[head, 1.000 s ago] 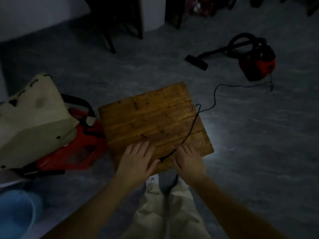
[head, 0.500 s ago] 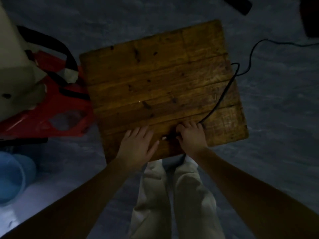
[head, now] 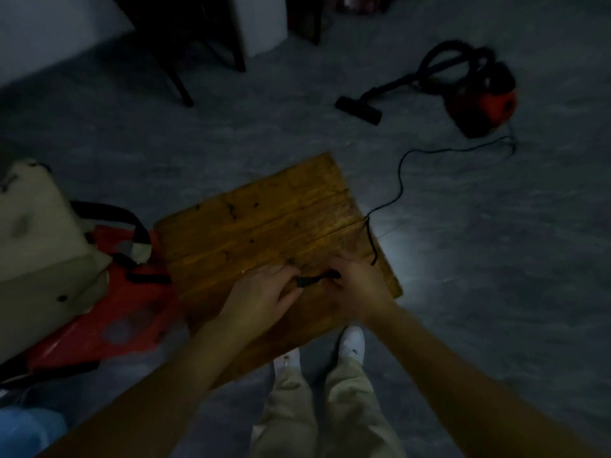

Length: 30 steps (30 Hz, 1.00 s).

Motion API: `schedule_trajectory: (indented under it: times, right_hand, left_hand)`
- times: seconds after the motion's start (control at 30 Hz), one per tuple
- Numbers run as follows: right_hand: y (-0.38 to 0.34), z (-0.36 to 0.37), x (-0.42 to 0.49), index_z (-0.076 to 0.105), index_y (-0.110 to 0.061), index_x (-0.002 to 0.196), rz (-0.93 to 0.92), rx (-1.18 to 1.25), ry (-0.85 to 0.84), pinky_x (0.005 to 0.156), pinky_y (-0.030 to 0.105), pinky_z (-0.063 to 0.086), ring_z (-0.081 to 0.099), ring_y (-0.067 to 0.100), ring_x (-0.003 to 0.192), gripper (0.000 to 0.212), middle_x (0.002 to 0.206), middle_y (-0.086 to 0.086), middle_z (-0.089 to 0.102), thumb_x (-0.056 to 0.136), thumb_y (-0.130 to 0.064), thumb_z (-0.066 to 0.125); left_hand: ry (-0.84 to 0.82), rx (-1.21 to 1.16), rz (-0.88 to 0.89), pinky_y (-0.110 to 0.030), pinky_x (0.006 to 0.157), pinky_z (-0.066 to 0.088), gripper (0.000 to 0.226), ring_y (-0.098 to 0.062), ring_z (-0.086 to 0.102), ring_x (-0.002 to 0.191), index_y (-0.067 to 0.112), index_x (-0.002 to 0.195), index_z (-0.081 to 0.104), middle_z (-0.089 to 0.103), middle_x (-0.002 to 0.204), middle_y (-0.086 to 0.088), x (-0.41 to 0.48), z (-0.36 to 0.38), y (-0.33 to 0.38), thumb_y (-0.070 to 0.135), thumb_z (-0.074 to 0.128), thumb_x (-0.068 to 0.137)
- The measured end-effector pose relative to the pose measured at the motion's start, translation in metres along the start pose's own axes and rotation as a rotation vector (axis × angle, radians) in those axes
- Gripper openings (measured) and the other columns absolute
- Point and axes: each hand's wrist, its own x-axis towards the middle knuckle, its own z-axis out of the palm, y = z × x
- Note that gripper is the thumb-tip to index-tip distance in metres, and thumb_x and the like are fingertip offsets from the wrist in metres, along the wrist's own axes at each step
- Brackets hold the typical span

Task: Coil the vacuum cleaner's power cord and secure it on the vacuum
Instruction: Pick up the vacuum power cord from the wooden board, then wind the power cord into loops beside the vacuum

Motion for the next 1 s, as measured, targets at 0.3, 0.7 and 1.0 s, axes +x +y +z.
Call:
schedule_trajectory:
  times: [0.3,0.7,1.0]
  right_hand:
    - [-0.059,-0.166,-0.083,0.068,-0.024,0.094,0.127,0.067,0.404,0.073,0.026,0.051,0.058,0.009,0.083,0.006,0.092,-0.009,0.060,0.089,-0.022,0.067]
    - [-0.003,-0.235,-0.196,0.067,-0.028,0.100,0.295,0.374,0.659,0.079,0.039,0.059,0.067,0.004,0.085,0.015,0.090,-0.011,0.071,0.096,-0.037,0.056]
    - [0.097,-0.316,-0.296,0.066,-0.029,0.088,0.363,0.449,0.848,0.076,0.040,0.061,0.070,0.002,0.076,0.008,0.076,-0.011,0.072,0.093,-0.024,0.063]
  left_hand:
    - [0.103,-0.190,0.172,-0.017,0.086,0.048,0.037,-0.008,0.065,0.102,0.023,0.123,0.065,0.070,0.115,0.005,0.031,-0.117,0.138,0.030,0.070,0.088]
    - [0.081,-0.465,0.214,-0.005,0.080,0.047,0.029,0.010,0.061,0.092,0.026,0.117,0.067,0.068,0.104,0.015,0.049,-0.153,0.282,0.019,0.071,0.089]
    - [-0.059,-0.460,0.138,-0.017,0.077,0.050,0.015,-0.005,0.065,0.091,0.025,0.099,0.070,0.070,0.097,0.007,0.075,-0.086,0.402,0.028,0.075,0.085]
